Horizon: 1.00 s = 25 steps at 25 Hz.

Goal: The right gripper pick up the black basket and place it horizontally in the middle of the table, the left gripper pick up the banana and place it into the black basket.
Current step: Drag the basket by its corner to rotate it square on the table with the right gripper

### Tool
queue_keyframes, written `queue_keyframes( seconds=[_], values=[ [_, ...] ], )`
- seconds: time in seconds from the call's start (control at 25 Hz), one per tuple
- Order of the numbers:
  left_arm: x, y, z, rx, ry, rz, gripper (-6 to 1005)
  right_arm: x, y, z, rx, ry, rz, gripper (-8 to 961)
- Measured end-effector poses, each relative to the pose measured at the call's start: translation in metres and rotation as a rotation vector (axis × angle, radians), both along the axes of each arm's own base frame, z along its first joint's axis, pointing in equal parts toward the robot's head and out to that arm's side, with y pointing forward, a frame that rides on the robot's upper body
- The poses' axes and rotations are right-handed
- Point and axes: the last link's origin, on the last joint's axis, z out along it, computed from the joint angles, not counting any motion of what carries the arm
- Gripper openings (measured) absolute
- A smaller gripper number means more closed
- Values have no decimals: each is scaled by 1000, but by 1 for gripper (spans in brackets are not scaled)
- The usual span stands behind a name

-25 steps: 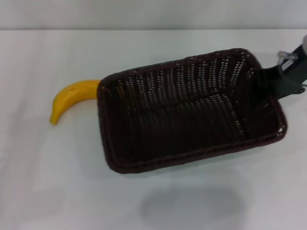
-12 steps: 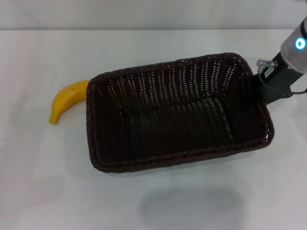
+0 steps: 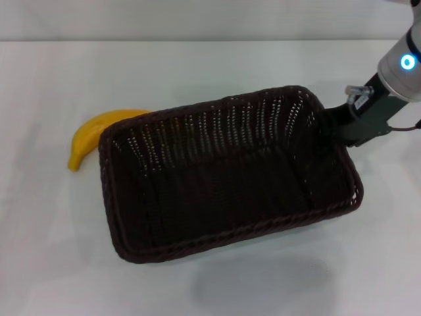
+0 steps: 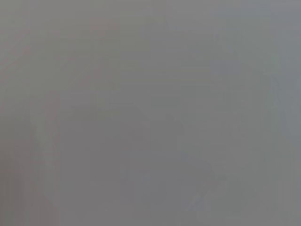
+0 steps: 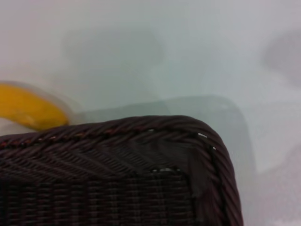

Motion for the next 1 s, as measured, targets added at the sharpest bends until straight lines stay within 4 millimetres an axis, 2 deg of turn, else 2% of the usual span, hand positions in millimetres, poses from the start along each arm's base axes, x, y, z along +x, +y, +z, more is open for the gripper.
queue_keyframes(
  seconds=[0.2,0.72,0.84,1.0],
  values=[
    [-1,-2,-3,-2,-4,6,876,2,1,6,0,-37,4,301],
    [-3,-9,-9,-7,-17,21,876,-13,-10,29,4,-77,28,305],
    [-4,-10,-9,-7,-18,22,876,-23,-10,42,38,-79,53,306],
    [-5,-13,-11,-8,-26,28,876,-25,-8,56,95,-57,67,307]
  ],
)
